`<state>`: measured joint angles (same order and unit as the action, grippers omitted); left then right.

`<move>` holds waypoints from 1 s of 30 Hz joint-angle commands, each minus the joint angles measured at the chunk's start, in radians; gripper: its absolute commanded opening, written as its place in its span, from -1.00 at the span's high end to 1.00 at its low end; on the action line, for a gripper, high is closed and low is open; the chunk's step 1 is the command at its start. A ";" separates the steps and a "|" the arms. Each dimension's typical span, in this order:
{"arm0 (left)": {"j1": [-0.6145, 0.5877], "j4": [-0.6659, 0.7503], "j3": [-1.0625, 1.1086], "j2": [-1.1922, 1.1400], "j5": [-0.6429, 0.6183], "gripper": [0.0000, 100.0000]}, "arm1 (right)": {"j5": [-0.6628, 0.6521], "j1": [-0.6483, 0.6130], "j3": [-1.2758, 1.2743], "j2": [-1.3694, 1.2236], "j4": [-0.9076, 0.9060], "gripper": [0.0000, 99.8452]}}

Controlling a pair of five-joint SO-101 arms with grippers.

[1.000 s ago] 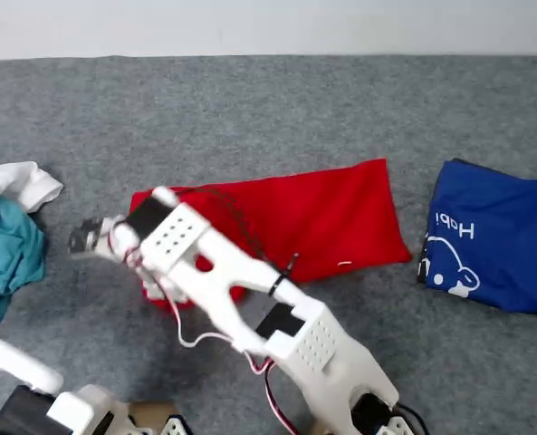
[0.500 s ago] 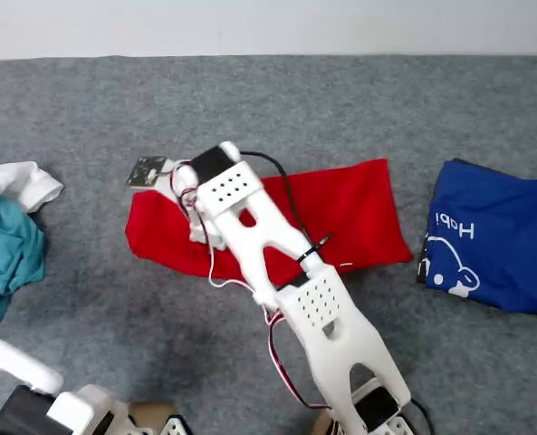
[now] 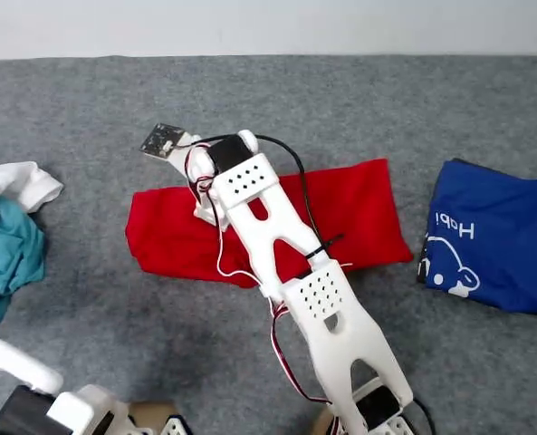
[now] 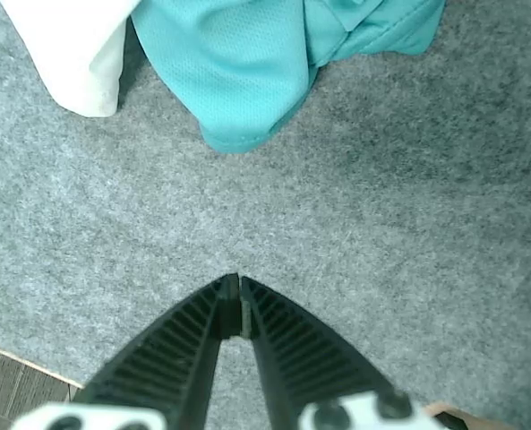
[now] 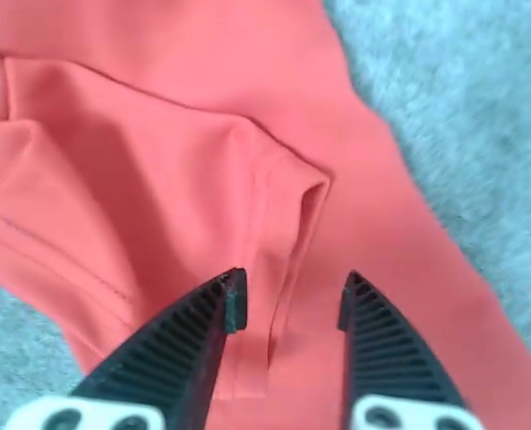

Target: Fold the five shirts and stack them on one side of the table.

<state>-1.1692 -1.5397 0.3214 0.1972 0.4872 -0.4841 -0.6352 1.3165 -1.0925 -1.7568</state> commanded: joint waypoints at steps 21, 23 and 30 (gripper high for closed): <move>0.040 0.021 -0.028 0.038 0.006 0.99 | -0.083 -0.113 -0.420 0.246 0.131 0.98; 0.040 0.021 -0.028 0.038 0.008 0.99 | -0.089 -0.051 -0.405 0.236 0.177 0.98; 0.046 0.021 -0.028 0.038 0.008 0.99 | -0.107 0.062 -0.382 0.208 0.239 0.98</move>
<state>-1.1339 -1.5397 0.3214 0.1972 0.4872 -0.5823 -0.6030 0.8884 -0.8945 -1.5328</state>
